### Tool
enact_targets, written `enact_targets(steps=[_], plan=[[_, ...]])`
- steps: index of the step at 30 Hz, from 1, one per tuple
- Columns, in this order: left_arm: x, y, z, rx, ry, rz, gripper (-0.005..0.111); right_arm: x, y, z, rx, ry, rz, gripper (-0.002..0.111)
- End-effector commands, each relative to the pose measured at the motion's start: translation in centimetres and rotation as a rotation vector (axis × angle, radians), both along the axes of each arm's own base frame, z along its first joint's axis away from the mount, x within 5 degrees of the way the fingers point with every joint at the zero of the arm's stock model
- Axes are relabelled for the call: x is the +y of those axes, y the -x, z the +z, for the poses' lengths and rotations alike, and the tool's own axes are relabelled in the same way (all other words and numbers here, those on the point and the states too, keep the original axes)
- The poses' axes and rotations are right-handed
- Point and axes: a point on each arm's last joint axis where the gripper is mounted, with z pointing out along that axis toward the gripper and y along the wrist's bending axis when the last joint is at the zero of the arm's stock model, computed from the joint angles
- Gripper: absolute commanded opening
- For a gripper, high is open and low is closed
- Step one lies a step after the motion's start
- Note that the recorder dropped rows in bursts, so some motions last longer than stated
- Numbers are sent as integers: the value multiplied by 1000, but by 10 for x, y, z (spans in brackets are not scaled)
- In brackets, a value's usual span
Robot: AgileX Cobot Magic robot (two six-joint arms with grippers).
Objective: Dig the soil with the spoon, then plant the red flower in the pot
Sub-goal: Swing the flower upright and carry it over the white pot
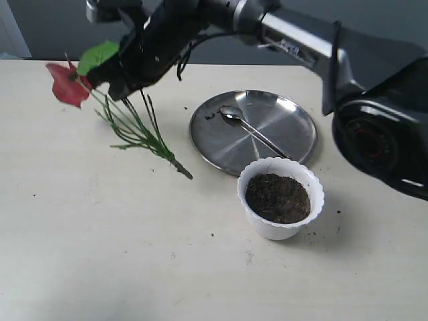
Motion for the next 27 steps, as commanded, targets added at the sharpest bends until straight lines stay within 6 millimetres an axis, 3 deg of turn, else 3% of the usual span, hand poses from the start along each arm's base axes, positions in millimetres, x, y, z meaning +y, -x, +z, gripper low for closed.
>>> enact_targets(steps=[1, 5, 8, 10, 14, 18, 27], plan=[[0, 0, 2, -12, 5, -4, 0, -14, 17, 87, -145, -166, 12, -1], [0, 0, 2, -12, 5, -4, 0, -36, 38, 156, -285, -285, 20, -1], [0, 0, 2, -12, 5, -4, 0, -51, 48, 176, -336, -303, -2, -1], [0, 0, 2, -12, 5, -4, 0, -58, 52, 179, -354, -306, -19, -1], [0, 0, 2, -12, 5, -4, 0, -78, 60, 168, -401, -337, -134, -1], [0, 0, 2, -12, 5, -4, 0, -115, 76, 142, -492, -401, -322, -1], [0, 0, 2, -14, 6, -4, 0, -234, 150, 95, -726, -570, -689, -1]])
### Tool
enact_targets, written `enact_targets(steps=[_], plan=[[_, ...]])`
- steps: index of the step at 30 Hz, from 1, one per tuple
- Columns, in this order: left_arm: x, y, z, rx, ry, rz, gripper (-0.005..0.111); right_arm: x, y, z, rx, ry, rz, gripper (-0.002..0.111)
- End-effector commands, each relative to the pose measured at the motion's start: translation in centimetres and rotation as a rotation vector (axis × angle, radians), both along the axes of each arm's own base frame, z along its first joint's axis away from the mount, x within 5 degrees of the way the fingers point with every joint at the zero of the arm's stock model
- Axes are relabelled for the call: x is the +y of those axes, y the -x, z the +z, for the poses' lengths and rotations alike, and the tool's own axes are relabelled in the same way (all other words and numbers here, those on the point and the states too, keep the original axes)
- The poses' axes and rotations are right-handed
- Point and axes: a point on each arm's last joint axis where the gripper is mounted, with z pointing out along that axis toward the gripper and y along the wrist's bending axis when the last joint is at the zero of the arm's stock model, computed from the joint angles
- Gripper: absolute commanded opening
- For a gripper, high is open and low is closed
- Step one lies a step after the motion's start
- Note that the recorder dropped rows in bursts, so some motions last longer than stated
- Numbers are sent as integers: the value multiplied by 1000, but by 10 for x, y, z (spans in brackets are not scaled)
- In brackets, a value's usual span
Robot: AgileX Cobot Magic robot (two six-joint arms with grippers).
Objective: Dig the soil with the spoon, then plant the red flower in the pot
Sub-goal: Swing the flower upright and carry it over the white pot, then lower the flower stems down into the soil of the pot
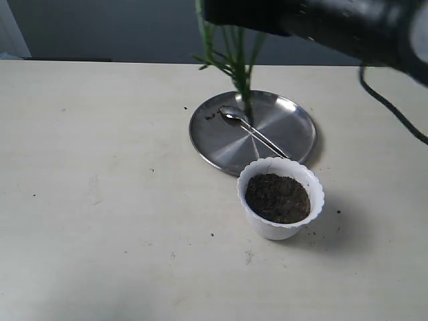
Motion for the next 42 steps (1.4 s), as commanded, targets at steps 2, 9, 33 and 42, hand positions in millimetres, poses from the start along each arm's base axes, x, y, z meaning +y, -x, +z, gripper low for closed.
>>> enact_targets(steps=[2, 9, 33, 42], plan=[[0, 0, 2, -14, 6, -4, 0, -59, 41, -8, -106, -149, -127, -1], [0, 0, 2, -15, 6, -4, 0, -76, 56, -26, -141, -160, -142, -1], [0, 0, 2, -17, -7, -3, 0, -66, 54, -95, -60, -180, -83, -1], [0, 0, 2, -17, -7, -3, 0, -66, 54, -99, -42, -163, -81, -1]])
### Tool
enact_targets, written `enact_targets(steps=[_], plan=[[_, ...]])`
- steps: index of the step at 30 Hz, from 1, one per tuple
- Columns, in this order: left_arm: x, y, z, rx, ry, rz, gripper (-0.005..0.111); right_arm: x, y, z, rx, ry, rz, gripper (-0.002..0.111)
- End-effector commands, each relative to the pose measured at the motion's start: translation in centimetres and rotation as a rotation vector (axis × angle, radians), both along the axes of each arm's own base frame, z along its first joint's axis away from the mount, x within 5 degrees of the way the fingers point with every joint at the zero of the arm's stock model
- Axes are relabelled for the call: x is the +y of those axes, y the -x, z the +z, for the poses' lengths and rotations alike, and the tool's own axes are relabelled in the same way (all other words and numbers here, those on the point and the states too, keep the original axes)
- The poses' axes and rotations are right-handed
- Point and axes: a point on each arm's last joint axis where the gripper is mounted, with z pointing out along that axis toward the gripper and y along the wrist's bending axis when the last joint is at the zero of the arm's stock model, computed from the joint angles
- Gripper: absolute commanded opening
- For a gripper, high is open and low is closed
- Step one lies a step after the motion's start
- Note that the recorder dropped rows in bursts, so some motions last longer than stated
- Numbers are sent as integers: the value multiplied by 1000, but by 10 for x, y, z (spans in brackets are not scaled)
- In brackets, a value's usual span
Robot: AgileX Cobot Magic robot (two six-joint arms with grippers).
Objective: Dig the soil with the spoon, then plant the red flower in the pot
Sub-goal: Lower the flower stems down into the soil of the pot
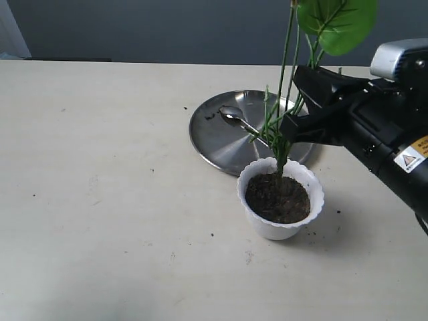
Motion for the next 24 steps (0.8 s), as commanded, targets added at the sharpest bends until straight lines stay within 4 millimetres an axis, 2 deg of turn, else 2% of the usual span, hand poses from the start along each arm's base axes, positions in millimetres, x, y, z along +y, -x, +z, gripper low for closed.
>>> enact_targets(steps=[1, 10, 24], plan=[[0, 0, 2, -15, 6, -4, 0, -1, 3, -4, 2, 10, 10, -1], [0, 0, 2, -14, -2, -4, 0, -22, 18, -25, -6, -55, -28, -1], [0, 0, 2, -14, -2, -4, 0, -22, 21, -23, -60, -71, -11, -1]])
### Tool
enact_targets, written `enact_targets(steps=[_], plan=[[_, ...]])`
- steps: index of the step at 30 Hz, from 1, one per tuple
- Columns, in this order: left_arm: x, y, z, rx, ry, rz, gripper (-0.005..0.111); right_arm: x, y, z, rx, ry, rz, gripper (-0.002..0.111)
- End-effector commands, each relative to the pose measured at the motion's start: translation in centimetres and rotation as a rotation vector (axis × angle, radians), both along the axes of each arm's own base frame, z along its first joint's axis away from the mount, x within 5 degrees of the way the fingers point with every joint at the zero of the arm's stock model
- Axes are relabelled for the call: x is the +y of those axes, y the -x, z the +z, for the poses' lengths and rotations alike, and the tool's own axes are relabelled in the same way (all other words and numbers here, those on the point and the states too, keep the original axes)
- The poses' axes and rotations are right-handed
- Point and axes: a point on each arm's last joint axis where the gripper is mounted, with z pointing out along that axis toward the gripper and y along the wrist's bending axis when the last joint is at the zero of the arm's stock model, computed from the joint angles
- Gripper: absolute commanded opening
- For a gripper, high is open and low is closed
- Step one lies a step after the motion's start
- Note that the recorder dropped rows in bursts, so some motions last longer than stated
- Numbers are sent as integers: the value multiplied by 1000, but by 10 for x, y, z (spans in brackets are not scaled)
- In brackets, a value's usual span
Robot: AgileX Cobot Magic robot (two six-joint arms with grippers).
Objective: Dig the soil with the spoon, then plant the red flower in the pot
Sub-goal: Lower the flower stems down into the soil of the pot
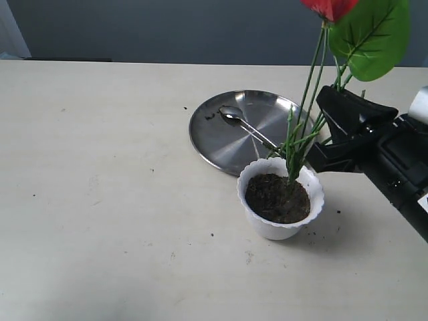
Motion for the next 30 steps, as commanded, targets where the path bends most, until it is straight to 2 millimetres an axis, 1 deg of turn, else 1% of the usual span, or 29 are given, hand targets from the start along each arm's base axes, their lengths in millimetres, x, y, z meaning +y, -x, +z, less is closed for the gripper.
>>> enact_targets(steps=[1, 5, 9, 12, 18, 23, 30], plan=[[0, 0, 2, -13, 5, -4, 0, 3, 1, -1, -22, 6, 24, -1], [0, 0, 2, -13, 5, -4, 0, 8, -2, -10, -13, 33, 31, -1], [0, 0, 2, -13, 5, -4, 0, 12, -7, -19, -19, 19, 23, -1], [0, 0, 2, -13, 5, -4, 0, 16, -9, -31, 38, 27, 42, -1], [0, 0, 2, -13, 5, -4, 0, 20, -12, -45, 86, 71, 43, -1], [0, 0, 2, -15, 5, -4, 0, 21, -5, -55, 130, 90, 116, -1], [0, 0, 2, -15, 5, -4, 0, 8, 4, -65, 184, 125, 92, -1]])
